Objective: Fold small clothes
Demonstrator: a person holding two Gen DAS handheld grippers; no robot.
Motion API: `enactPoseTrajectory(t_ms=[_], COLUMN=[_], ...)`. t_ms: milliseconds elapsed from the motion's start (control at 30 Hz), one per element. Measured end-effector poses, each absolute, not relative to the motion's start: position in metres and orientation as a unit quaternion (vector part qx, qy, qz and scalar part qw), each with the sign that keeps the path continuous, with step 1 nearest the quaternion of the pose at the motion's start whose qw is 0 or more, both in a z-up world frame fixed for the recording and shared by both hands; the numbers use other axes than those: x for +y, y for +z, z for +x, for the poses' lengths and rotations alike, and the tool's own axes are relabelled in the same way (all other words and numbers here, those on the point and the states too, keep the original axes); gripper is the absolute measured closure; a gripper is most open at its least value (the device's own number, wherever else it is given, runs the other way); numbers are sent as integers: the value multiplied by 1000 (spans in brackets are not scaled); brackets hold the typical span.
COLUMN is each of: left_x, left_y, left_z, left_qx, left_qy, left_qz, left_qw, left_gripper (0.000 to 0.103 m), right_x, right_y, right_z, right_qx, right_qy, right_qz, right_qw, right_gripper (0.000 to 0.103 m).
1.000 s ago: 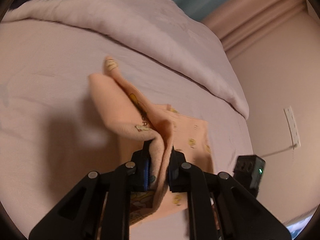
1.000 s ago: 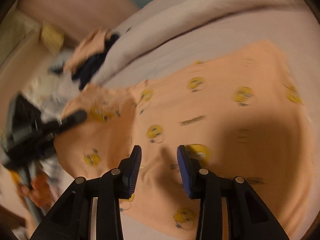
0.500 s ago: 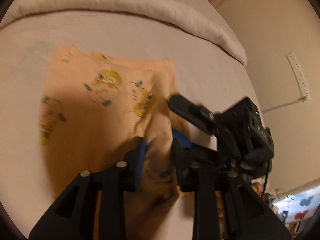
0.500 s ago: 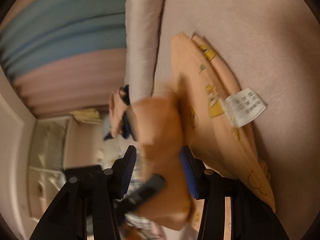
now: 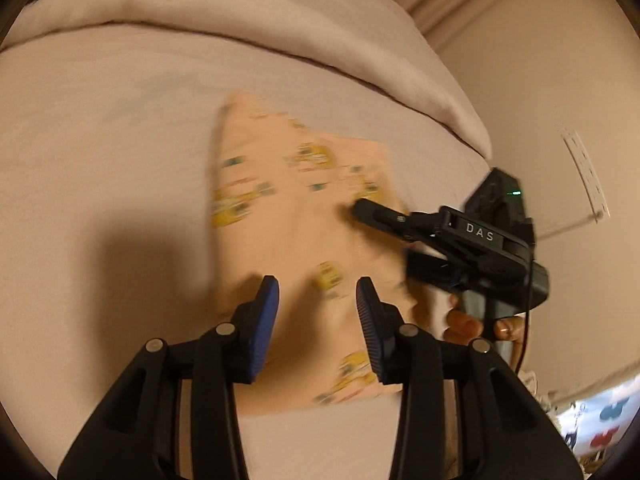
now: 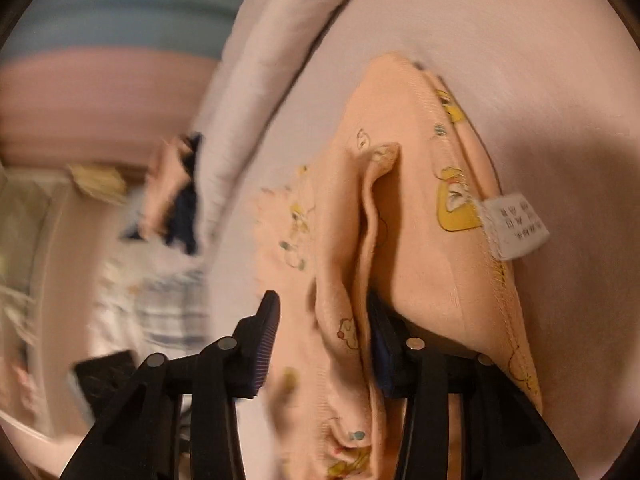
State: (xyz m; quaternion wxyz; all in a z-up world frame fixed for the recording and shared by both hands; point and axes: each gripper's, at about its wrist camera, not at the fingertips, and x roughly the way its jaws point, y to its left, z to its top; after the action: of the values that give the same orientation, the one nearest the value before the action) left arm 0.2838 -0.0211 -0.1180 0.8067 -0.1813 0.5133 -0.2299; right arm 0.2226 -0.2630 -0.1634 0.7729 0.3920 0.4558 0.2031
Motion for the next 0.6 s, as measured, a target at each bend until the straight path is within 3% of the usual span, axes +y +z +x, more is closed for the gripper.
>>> enactPoseTrajectory(t_ms=[100, 367, 600], left_x=[-4, -3, -21], left_y=[-130, -144, -133], left_z=[276, 264, 260], left_qx=[520, 531, 517], left_qy=[-212, -222, -214], left_qz=[-197, -200, -160], left_qw=[804, 793, 813], left_gripper=[64, 64, 64], right_x=[-258, -280, -308], right_y=[-154, -113, -165], right_z=[227, 220, 236], right_qx=[454, 388, 444], right_qy=[174, 119, 81], right_qz=[315, 203, 210], right_qw=[815, 891, 867], right_gripper=[93, 94, 93])
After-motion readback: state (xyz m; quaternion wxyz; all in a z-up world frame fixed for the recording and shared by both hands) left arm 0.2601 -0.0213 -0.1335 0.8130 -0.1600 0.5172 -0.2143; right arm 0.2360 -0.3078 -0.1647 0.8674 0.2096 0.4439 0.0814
